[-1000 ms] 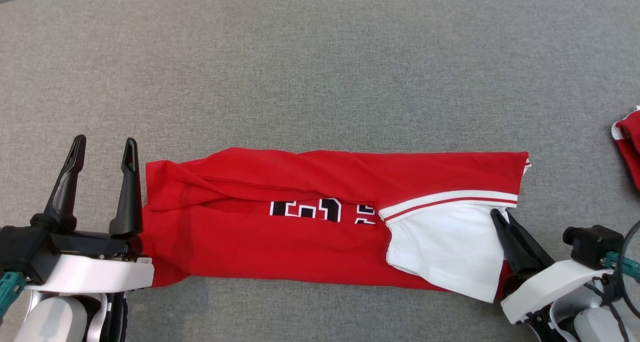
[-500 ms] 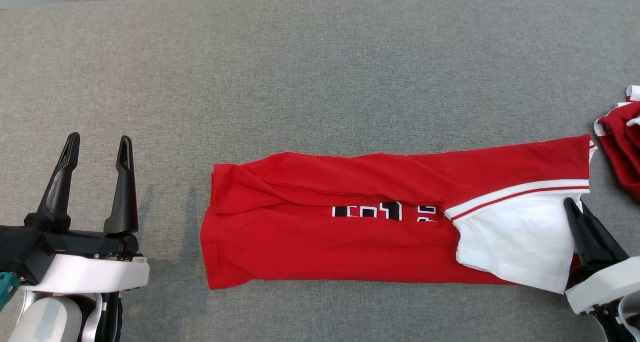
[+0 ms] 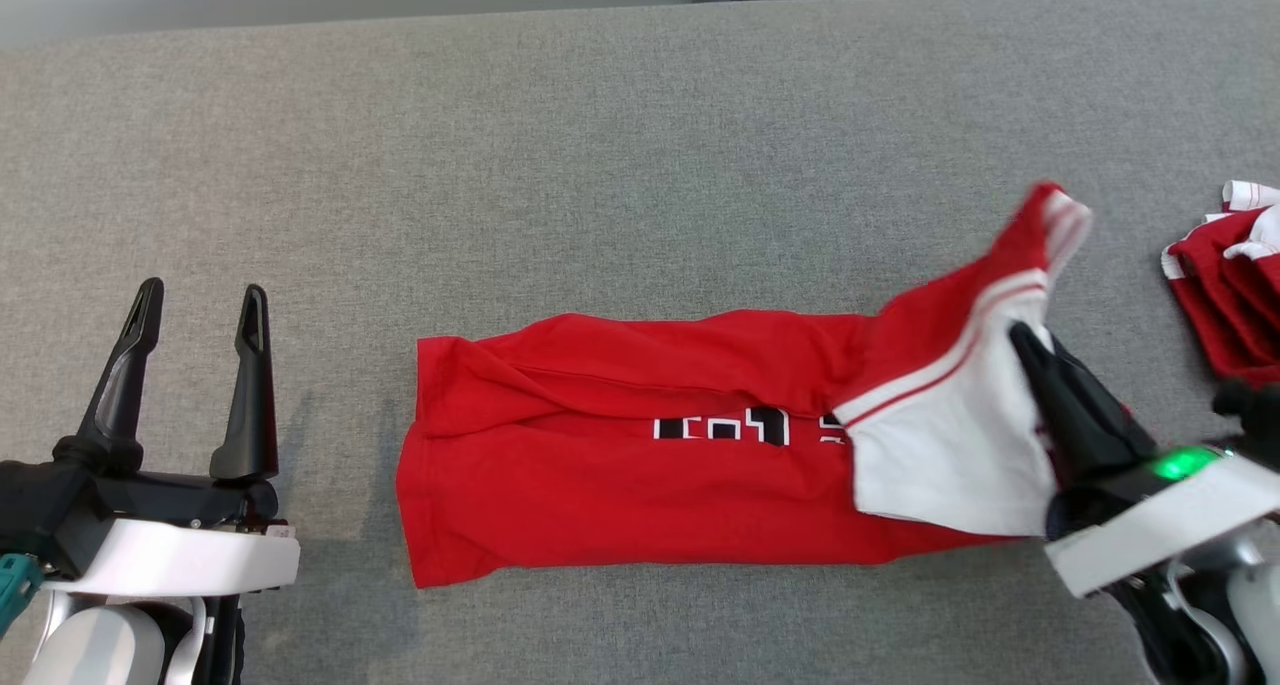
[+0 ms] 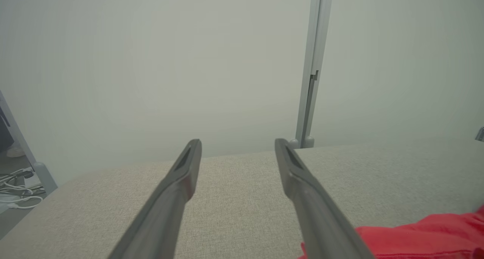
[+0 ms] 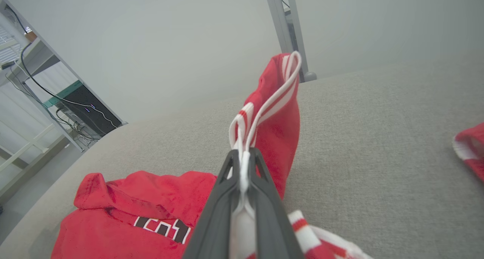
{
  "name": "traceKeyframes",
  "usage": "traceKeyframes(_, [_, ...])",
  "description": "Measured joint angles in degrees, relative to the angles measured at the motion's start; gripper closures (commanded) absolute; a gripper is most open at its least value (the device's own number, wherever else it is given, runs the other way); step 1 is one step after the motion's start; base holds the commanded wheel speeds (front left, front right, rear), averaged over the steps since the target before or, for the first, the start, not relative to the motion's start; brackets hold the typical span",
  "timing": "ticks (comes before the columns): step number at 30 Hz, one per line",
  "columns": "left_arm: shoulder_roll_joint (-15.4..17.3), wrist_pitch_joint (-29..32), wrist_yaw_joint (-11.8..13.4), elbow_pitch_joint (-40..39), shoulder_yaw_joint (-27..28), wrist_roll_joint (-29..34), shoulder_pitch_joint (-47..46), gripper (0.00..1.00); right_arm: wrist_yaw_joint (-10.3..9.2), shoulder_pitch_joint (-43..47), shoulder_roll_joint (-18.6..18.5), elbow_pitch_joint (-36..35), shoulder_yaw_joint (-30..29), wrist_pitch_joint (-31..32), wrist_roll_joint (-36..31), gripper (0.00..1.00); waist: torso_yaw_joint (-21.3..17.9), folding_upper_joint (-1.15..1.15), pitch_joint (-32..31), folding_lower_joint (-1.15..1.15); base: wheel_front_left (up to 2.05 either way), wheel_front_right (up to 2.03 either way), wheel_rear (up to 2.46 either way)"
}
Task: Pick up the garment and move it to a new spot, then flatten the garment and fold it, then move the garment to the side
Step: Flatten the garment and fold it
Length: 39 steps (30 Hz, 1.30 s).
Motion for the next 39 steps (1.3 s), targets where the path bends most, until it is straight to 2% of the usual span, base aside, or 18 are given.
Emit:
traceKeyframes(3, [0.08, 0.19, 0.13, -0.13, -0.23, 0.00, -0.03, 0.00, 0.00, -2.42, 1.69, -3.39, 2.41, 2.27, 2.33, 1.00, 0.09, 0.00, -0.18, 0.00, 0.00, 0.00, 0.00])
traceKeyframes(8, [-0.12, 0.21, -0.10, -0.02, -1.15, 0.10, -0.30, 0.00, 0.00, -7.60, 7.92, -4.44, 7.66, 4.01, 4.77, 1.00, 0.87, 0.00, -0.21, 0.00, 0.00, 0.00, 0.00])
traceKeyframes(12, [-0.60, 0.18, -0.32, 0.44, -2.05, 0.11, -1.25, 0.00, 0.00, -11.38, 13.58, -1.24, 11.77, 4.05, 4.98, 1.00, 2.10, 0.00, -0.02, 0.00, 0.00, 0.00, 0.00])
traceKeyframes(16, [-1.35, 0.07, -0.64, 1.26, -2.76, 0.13, -1.54, 0.00, 0.00, -13.91, 16.64, 3.74, 16.62, 2.77, 5.26, 1.00, 3.64, 0.00, 0.35, 0.00, 0.00, 0.00, 0.00])
traceKeyframes(23, [-2.47, -0.34, -1.41, 2.46, -3.42, 0.25, -2.88, 0.00, -0.07, -17.67, 17.89, 13.71, 25.49, -2.65, 8.47, 1.00, 5.80, 0.00, 2.05, 0.00, 0.00, 0.00, 0.00])
traceKeyframes(29, [-3.48, -0.60, -2.16, 3.77, -3.72, 0.45, -3.88, 0.00, -0.07, -22.95, 18.08, 17.57, 34.65, -9.24, 15.29, 1.00, 6.97, 0.00, 3.01, 0.00, 0.00, 0.00, 0.00])
traceKeyframes(36, [-4.24, -0.68, -3.10, 5.08, -4.22, 0.98, -5.02, 0.00, -0.07, -27.74, 18.05, 22.94, 40.76, -12.16, 21.05, 1.00, 8.11, 0.00, 3.20, 0.00, 0.00, 0.00, 0.00])
traceKeyframes(37, [-4.34, -0.73, -3.15, 5.26, -4.23, 1.00, -5.05, 0.00, -0.07, -28.28, 18.09, 23.62, 41.44, -12.28, 21.70, 0.81, 8.21, 0.00, 3.21, 0.00, 0.00, 0.00, 0.00])
traceKeyframes(38, [-4.47, -0.76, -3.19, 5.42, -4.24, 1.07, -5.14, 0.00, -0.07, -28.75, 18.08, 24.13, 41.97, -12.51, 22.25, 0.81, 8.30, 0.00, 3.21, 0.00, 0.00, 0.00, 0.00])
traceKeyframes(39, [-4.56, -0.77, -3.25, 5.54, -4.23, 1.07, -5.19, 0.00, -0.07, -29.22, 18.07, 24.39, 42.57, -12.57, 22.79, 0.09, 8.36, 0.00, 3.22, 0.00, 0.00, 0.00, 0.00])
